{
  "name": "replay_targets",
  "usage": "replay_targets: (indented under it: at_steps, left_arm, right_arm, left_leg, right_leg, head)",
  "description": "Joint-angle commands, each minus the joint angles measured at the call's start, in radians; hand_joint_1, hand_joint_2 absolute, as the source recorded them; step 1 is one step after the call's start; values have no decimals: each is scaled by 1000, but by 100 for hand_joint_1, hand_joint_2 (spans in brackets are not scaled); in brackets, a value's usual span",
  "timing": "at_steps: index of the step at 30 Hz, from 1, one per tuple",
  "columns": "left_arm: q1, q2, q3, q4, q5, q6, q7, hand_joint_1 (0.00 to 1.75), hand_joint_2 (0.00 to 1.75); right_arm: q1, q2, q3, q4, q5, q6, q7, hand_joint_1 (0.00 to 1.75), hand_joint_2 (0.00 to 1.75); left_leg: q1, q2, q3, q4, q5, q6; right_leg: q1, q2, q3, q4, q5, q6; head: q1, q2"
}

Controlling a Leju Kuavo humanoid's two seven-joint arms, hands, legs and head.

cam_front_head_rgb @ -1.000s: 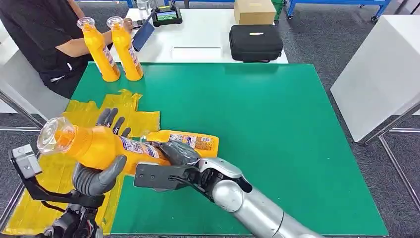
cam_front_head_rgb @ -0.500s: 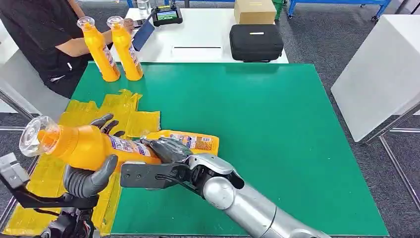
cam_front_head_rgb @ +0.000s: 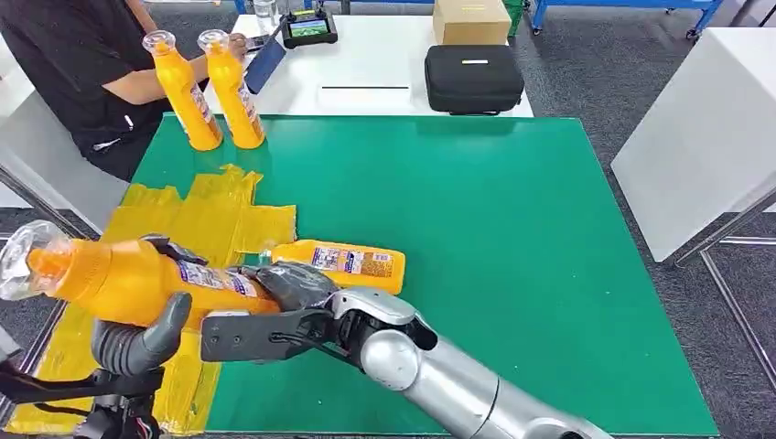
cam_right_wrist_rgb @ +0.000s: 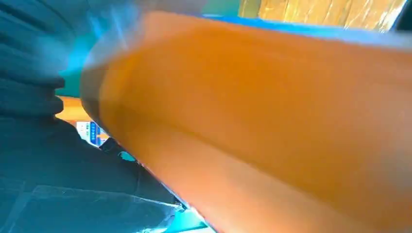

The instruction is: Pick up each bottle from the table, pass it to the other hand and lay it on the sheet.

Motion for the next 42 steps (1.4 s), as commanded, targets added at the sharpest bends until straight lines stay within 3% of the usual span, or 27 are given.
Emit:
replay_targets:
  at_steps: [1, 3, 4, 9, 13, 15, 20, 25, 29, 34, 36, 39, 42]
  left_arm:
    - [39, -4, -30, 21, -22, -5, -46, 175, 175]
    - [39, -4, -30, 21, -22, -5, -46, 175, 175]
    - [42, -1, -26, 24, -22, -5, -47, 175, 175]
    - [42, -5, -11, 65, -81, -74, -46, 175, 175]
    - [86, -50, 164, 55, -331, 8, -74, 175, 175]
    - [115, -63, 246, 59, -429, 45, -85, 175, 175]
    - [125, -199, 453, 83, -912, 167, -104, 175, 175]
    - [108, -209, 451, 87, -929, 159, -92, 175, 175]
    - [69, -267, 462, 119, -1339, 204, -75, 175, 175]
    - [61, -272, 450, 127, -1355, 208, -68, 175, 175]
    - [64, -226, 403, 157, -1442, 235, -54, 175, 175]
    - [54, -68, 243, 324, -1605, 331, 4, 175, 175]
    - [-43, 31, 90, 515, -1684, 343, 39, 175, 175]
  right_arm:
    - [-3, -84, 77, -22, -43, -29, -25, 0, 175]
    - [-3, -84, 77, -22, -43, -29, -25, 0, 175]
    - [-2, -80, 75, -21, -40, -35, -22, 0, 0]
    - [55, -185, -58, -55, 38, -145, 11, 0, 0]
    - [163, -272, -233, -182, 196, -189, -18, 0, 0]
    - [201, -261, -292, -224, 200, -197, -28, 0, 0]
    - [217, -244, -332, -309, 178, -235, -120, 0, 0]
    - [221, -248, -336, -322, 180, -236, -119, 0, 0]
    - [237, -280, -372, -370, 176, -235, -161, 0, 0]
    - [239, -289, -383, -378, 166, -228, -165, 0, 0]
    - [251, -296, -405, -384, 162, -230, -172, 0, 0]
    - [304, -328, -482, -429, 163, -237, -188, 0, 0]
    - [377, -391, -543, -478, 169, -265, -193, 0, 0]
  left_leg:
    - [3, 1, 8, -2, -2, -6]
    - [1, 2, 3, -1, -1, -3]
    - [1, 1, 4, -1, -1, -4]
    - [2, 0, 6, -2, -1, -5]
    - [2, -8, 4, -1, 0, -3]
    - [1, -2, 3, 0, -1, -3]
    - [0, 2, 3, -1, -1, -3]
    - [1, 0, 3, 0, -1, -3]
    - [0, 0, 1, 0, 0, -2]
    - [0, -2, 3, -1, 0, -2]
    - [0, 1, 3, -1, -1, -2]
    - [0, -4, 6, -3, 0, -4]
    - [0, -11, 7, -4, 2, -5]
  right_leg:
    - [2, -2, 9, -4, -1, 0]
    - [1, -1, 3, -2, -1, 0]
    - [1, -2, 4, -2, -1, 0]
    - [2, -3, 6, -3, -1, 0]
    - [2, -10, 7, -4, -1, 1]
    - [1, -3, 4, -2, -1, 1]
    - [0, 0, 2, -1, -1, 0]
    - [1, -2, 3, -2, -1, 0]
    - [0, -2, 1, -1, 0, 0]
    - [0, -2, 4, -2, -1, 0]
    - [-1, -1, 3, -1, 0, 0]
    - [0, -7, 7, -3, -2, 0]
    - [0, -13, 10, -5, -2, 0]
  head:
    - [0, 0]
    - [0, 0]
    - [0, 0]
    - [0, 0]
    - [0, 0]
    - [0, 0]
    - [-1, 0]
    - [0, 0]
    - [0, 0]
    - [0, 0]
    - [0, 0]
    - [0, 0]
    - [0, 0]
